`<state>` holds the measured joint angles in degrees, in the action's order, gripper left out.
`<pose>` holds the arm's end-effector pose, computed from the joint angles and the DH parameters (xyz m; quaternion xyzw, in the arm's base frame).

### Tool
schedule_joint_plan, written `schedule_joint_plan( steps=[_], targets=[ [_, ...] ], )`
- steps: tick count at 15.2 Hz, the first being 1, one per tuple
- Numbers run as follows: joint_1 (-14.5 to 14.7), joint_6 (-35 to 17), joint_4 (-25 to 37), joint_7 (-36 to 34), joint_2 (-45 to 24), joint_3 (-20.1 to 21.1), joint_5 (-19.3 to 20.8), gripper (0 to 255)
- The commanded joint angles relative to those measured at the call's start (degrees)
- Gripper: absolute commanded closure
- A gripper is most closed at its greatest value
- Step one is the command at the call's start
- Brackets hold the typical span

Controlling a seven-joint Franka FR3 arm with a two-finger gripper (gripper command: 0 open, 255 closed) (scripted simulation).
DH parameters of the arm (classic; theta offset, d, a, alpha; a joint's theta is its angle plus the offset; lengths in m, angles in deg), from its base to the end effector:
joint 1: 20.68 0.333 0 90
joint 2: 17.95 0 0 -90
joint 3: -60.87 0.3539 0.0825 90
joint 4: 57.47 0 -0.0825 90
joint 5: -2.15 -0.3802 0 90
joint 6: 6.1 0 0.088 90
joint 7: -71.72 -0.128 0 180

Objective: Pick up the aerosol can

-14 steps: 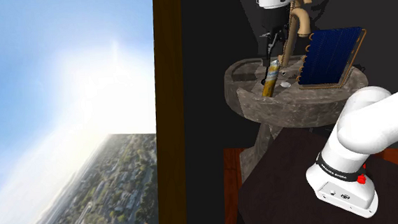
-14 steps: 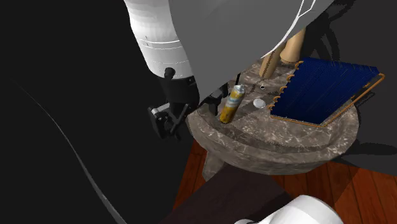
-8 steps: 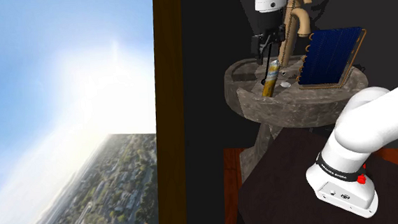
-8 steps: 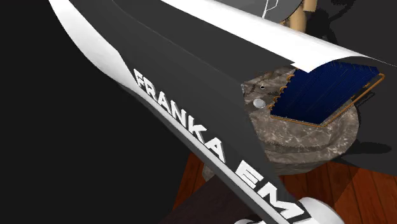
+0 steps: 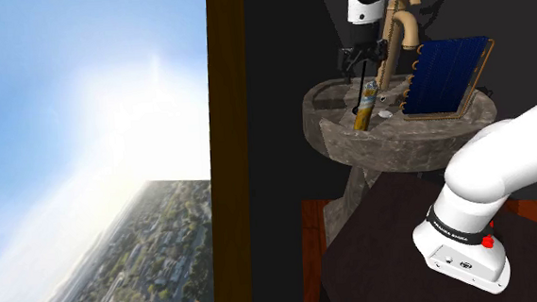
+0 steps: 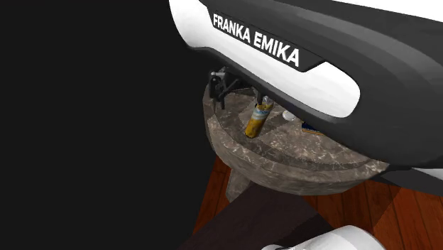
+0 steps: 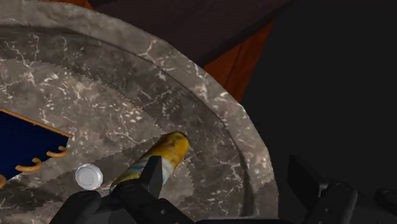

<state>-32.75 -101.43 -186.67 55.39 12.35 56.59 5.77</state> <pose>0.3432 -0.1140 0.5690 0.9617 -0.2719 -0.0316 0.0127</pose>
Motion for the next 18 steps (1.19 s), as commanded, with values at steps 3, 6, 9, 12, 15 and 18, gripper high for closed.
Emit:
schedule_joint_plan(
  steps=[3, 6, 9, 12, 15, 18],
  targets=[
    [-3.56, -3.92, 1.28, -3.91, -4.68, -2.98, 0.13, 0],
    [-6.08, -6.65, 1.9, -6.69, -7.66, -5.26, 0.0, 0],
    [-8.49, -9.25, 2.44, -9.34, -10.43, -7.59, -0.31, 0],
    [-8.52, -11.6, 0.41, -9.3, -10.75, -7.72, -0.28, 0],
    [-8.55, -13.97, -1.52, -9.24, -11.19, -7.86, -0.27, 0],
    [-8.56, -15.22, -2.5, -9.21, -11.46, -7.94, -0.28, 0]
  ],
)
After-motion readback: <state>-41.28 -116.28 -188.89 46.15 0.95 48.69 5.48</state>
